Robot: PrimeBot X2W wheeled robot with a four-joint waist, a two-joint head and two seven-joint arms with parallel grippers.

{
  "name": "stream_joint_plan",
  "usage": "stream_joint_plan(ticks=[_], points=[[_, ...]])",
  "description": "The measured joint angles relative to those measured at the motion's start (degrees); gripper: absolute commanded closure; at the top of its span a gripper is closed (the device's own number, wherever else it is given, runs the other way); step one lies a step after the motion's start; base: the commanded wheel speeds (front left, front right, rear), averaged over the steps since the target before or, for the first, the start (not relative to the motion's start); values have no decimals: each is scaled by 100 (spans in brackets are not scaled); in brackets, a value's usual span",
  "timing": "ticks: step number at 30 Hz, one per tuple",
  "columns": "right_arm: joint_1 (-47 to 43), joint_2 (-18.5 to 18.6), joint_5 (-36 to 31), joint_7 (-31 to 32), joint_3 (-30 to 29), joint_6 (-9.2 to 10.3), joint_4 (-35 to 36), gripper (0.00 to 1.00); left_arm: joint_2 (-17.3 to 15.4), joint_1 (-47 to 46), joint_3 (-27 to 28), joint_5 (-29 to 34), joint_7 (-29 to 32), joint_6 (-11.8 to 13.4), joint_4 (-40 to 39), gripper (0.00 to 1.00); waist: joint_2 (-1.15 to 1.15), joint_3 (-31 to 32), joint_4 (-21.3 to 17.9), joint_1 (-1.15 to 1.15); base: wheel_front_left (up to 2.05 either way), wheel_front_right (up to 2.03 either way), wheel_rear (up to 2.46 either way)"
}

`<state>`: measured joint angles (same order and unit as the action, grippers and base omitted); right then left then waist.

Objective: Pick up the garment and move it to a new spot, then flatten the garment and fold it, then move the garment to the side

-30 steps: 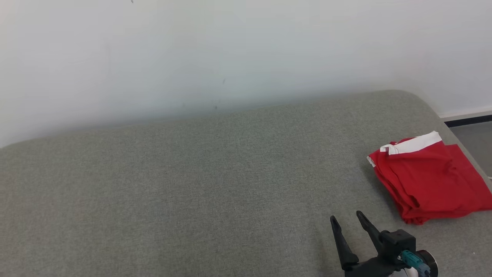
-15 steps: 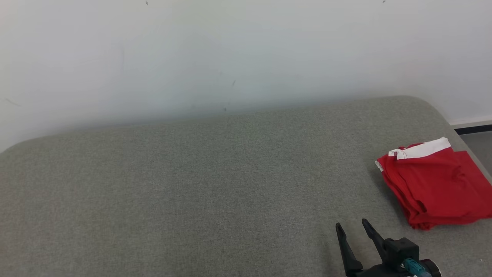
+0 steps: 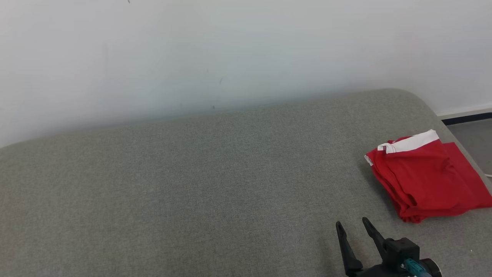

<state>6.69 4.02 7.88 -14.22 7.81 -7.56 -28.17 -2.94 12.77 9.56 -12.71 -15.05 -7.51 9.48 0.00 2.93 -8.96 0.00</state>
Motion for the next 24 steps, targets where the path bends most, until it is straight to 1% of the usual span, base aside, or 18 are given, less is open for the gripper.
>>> stream_joint_plan(ticks=[24], points=[[-34,-64,-30,-45,35,0,113,0,0,-48,-46,-23,0,0,47,0,0,-11,11,0,0,0,0]])
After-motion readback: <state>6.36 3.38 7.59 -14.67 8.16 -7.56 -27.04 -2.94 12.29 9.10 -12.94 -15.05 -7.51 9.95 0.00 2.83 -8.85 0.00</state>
